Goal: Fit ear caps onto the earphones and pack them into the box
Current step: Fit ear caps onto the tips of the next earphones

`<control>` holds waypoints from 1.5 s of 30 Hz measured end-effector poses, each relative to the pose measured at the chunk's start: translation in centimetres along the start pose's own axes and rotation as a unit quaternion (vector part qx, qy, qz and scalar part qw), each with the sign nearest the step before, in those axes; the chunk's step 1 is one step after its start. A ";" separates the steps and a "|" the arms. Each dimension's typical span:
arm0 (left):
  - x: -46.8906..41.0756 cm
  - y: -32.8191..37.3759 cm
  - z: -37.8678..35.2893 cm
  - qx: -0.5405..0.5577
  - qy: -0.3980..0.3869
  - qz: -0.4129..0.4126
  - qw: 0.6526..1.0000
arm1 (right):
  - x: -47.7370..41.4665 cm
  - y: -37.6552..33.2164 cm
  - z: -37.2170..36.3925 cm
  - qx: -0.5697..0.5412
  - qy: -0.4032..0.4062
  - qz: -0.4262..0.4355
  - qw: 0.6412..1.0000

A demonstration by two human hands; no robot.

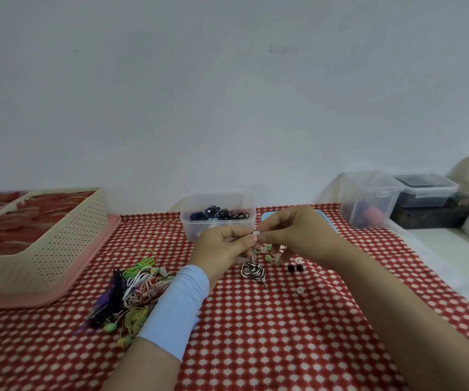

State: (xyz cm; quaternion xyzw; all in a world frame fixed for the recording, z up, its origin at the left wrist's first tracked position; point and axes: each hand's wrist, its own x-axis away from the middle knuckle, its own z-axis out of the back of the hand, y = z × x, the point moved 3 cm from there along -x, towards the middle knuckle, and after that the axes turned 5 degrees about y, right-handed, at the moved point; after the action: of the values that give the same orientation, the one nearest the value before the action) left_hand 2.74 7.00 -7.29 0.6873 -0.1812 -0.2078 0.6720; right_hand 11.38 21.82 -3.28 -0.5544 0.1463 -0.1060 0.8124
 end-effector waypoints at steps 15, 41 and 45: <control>0.3 0.2 0.1 0.040 -0.021 0.023 0.999 | -0.1 -0.4 0.0 0.038 0.047 0.070 0.996; 1.3 0.6 -0.5 -0.011 -0.125 0.036 0.992 | 0.6 -0.3 1.0 0.014 -0.122 -0.070 0.990; 1.1 0.5 -0.4 -0.013 -0.100 0.015 0.995 | 0.4 0.8 0.3 -0.021 -0.122 -0.135 0.983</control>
State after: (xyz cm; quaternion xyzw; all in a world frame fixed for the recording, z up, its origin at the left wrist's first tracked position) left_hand 3.89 6.71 -6.85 0.6514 -0.2547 -0.2678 0.6626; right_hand 11.84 22.27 -3.94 -0.5948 -0.0277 -0.1436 0.7904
